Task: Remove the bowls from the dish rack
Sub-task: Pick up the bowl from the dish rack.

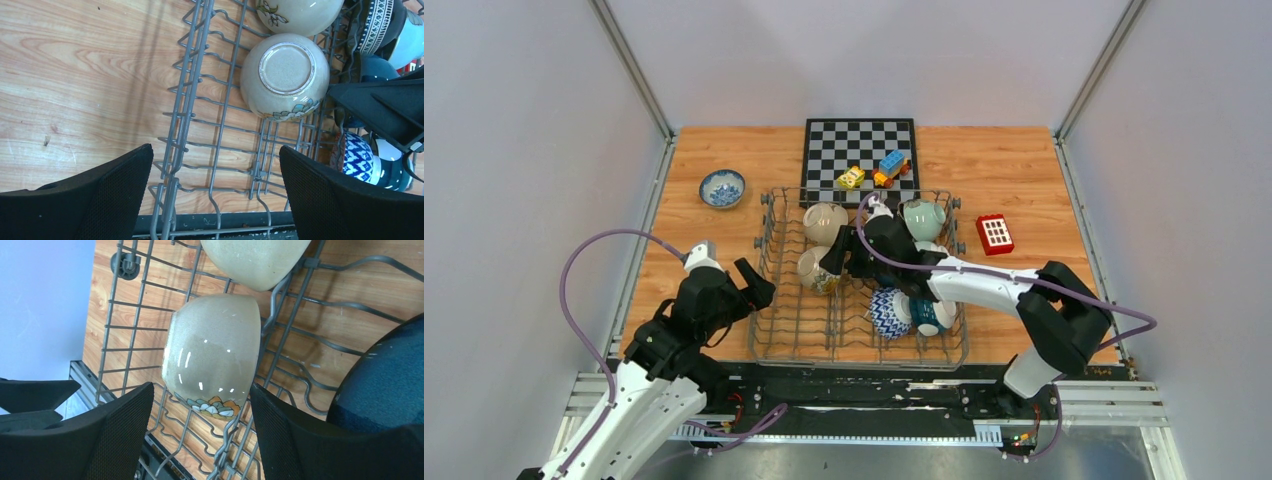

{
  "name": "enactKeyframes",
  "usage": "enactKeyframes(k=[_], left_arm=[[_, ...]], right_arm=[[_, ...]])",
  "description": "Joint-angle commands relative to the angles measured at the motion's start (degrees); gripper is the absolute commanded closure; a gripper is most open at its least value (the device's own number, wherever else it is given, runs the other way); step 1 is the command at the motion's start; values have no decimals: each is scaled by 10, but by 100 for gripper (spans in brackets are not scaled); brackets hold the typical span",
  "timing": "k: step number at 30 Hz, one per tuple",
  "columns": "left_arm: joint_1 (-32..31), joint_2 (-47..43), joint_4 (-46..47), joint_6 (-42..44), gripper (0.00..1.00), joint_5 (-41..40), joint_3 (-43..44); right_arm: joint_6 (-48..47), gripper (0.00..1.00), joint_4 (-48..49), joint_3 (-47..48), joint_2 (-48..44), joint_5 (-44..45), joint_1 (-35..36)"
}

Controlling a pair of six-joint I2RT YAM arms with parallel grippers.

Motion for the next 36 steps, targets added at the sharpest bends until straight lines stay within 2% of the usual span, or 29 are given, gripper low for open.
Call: enactKeyframes(k=[1, 6, 16, 24, 36], left_arm=[[-4, 5, 2, 0, 3, -9, 2], [-4, 21, 26, 23, 7, 5, 23], [-4, 142, 187, 33, 16, 137, 54], [-4, 250, 230, 38, 21, 125, 51], [-4, 312, 262, 26, 30, 97, 20]], right_arm=[[20, 26, 39, -11, 9, -32, -13], [24, 27, 46, -19, 5, -47, -18], [20, 27, 41, -45, -12, -48, -33], [22, 27, 56, -50, -13, -70, -40], [36, 28, 49, -21, 14, -98, -40]])
